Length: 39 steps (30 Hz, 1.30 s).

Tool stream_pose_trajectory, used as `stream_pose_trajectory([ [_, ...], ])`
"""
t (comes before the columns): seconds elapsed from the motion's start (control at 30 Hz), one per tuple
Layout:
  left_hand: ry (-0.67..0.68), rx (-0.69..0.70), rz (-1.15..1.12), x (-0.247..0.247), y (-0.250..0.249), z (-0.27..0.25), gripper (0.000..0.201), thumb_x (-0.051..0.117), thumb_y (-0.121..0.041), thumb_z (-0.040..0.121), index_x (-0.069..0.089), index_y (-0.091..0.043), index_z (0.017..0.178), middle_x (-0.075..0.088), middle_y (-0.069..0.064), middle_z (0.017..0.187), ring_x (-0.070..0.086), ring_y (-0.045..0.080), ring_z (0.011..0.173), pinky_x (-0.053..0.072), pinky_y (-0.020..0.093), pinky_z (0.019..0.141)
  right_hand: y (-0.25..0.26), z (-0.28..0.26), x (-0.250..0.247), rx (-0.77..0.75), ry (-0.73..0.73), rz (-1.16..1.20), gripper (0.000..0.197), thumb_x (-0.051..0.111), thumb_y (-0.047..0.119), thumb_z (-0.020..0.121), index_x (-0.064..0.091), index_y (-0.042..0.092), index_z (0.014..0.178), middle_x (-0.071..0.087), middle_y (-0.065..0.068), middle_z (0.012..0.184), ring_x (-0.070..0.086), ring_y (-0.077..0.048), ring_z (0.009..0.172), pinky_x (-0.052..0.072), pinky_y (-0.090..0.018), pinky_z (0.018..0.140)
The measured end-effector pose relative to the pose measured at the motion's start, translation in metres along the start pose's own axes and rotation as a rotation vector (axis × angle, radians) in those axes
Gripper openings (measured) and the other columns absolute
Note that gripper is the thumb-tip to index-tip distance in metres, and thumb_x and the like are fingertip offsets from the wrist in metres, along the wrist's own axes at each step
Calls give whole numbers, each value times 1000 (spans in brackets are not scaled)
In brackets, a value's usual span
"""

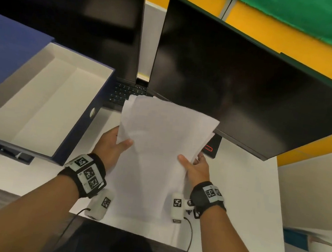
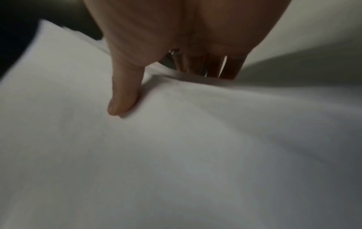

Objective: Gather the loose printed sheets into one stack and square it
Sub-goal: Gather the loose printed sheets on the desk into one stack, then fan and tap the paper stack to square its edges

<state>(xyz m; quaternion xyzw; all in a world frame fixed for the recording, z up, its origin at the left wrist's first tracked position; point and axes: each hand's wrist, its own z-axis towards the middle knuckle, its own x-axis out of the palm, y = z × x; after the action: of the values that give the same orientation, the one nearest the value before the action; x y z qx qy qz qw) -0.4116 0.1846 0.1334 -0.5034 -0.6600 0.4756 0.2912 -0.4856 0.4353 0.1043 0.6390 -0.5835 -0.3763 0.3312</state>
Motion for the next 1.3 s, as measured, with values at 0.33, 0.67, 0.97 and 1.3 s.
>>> stream_pose_trajectory([
  [0.33, -107, 452, -225, 46, -81, -24, 35, 47, -19, 103, 43, -28, 137, 61, -11, 127, 59, 1, 116, 50, 22, 97, 91, -66, -16, -598, -113, 81, 14, 71, 8, 85, 70, 19, 94, 74, 21, 85, 70, 2, 83, 51, -8, 69],
  [0.67, 94, 421, -128, 41, -66, -6, 80, 60, -84, 64, 21, -56, 128, 40, -13, 148, 43, 4, 134, 36, 24, 109, 94, -71, -15, -606, -216, 91, 64, 85, 7, 70, 58, 16, 127, 66, -1, 117, 67, -9, 102, 58, -23, 78],
  [0.97, -111, 611, -259, 45, -103, -3, 73, 53, -48, 83, 35, -4, 139, 50, 0, 120, 59, -1, 101, 51, 18, 84, 126, -83, -1, -843, -383, 41, 21, 71, 18, 86, 68, 31, 103, 71, 16, 97, 66, -5, 98, 57, -27, 85],
  [1.3, -330, 523, -252, 52, -135, 3, 47, 65, -37, 90, 52, -14, 129, 59, 5, 118, 60, 14, 98, 49, 5, 73, 129, -85, 13, -798, -453, 73, 18, 62, 14, 90, 70, 30, 89, 72, 13, 91, 67, -10, 91, 57, -41, 85],
])
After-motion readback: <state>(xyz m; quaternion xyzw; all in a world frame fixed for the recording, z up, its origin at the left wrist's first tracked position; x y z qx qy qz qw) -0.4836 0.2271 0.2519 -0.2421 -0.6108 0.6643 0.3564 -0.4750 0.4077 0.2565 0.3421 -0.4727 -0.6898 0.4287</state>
